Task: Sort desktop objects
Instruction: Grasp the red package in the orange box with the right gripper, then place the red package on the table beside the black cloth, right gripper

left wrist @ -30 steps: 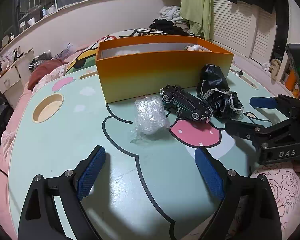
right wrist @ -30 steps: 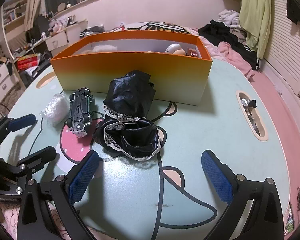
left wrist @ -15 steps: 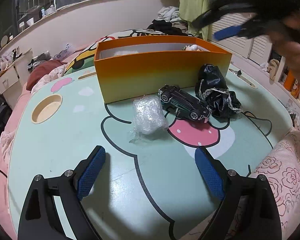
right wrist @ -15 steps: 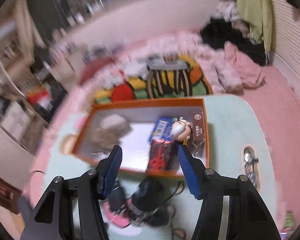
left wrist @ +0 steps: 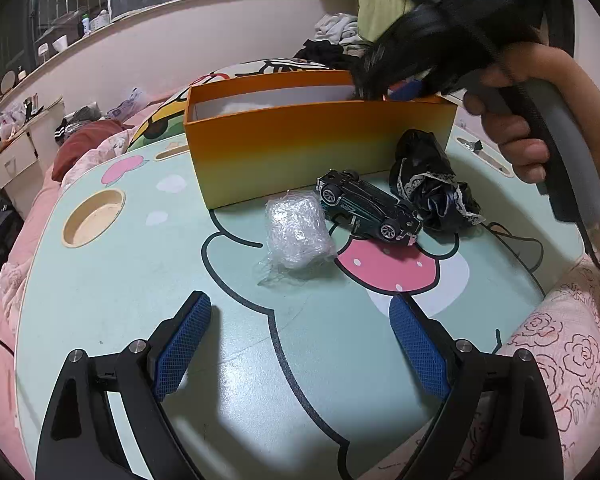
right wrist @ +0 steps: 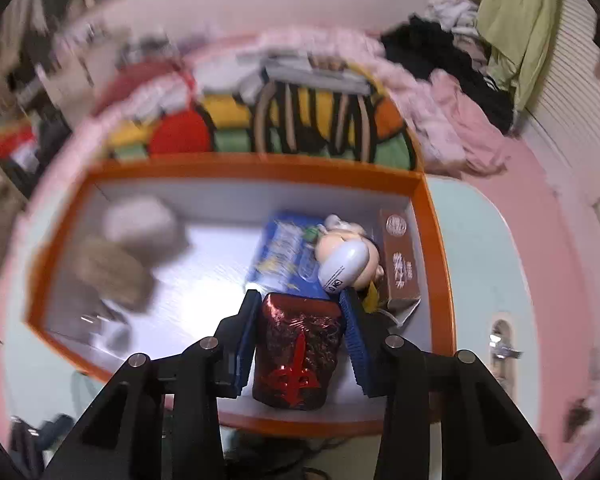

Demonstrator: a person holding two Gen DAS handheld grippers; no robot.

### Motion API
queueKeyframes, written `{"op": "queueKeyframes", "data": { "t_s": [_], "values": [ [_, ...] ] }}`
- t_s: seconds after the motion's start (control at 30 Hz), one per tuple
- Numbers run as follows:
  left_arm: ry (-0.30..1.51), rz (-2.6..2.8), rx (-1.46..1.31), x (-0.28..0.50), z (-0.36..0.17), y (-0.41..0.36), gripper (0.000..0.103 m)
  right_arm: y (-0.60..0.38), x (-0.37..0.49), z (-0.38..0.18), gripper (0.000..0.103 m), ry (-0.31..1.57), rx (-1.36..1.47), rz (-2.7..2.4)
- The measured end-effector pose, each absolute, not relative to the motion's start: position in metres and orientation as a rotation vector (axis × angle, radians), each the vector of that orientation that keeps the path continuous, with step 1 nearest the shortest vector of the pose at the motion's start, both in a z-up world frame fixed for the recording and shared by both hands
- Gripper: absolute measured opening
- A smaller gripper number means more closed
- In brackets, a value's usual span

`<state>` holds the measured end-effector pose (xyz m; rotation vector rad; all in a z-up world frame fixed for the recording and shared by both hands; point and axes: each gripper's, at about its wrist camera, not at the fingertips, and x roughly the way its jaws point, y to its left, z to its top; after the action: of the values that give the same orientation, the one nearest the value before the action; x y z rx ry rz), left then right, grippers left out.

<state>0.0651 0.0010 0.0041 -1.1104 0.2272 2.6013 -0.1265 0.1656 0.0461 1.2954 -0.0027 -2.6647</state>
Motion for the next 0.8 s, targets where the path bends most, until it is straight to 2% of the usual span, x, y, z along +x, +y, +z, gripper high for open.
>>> {"op": "queueKeyframes", "data": {
  "t_s": [0.1,0.23,0.33,0.5,0.57,0.67,0.8],
  "values": [
    [0.227,2.602,-1.11,0.065,0.004,0.001,0.091,0.175,-0.098,0.078,0.038,-0.105,1.058,-2.742],
    [0.227,2.602,-1.109,0.065,0.003,0.001,0.091,0.206,-0.047,0.118,0.038,-0.216,0.882,-2.738],
    [0.227,2.602,-1.109,0.065,0.004,0.001,0.091,0.226,-0.02,0.126,0.038,-0.236,0.912,-2.696],
    [0.227,2.603,-1.109,0.066,0.004,0.001,0.091,0.226,-0.028,0.067,0.038,-0.08,1.296,-2.567],
    [0.227,2.603,-1.109,0.066,0.004,0.001,0.091,0.226,-0.041,0.038,0.038,-0.129,1.382,-2.526],
    [0.229,2.601,-1.108,0.064,0.004,0.001,0.091,0.216,-0.061,0.012,0.038,-0.215,1.39,-2.507],
    [0.228,2.602,-1.107,0.065,0.005,0.002,0.091,0.2,-0.064,0.014,0.043,-0.226,1.264,-2.52]
  ]
}}
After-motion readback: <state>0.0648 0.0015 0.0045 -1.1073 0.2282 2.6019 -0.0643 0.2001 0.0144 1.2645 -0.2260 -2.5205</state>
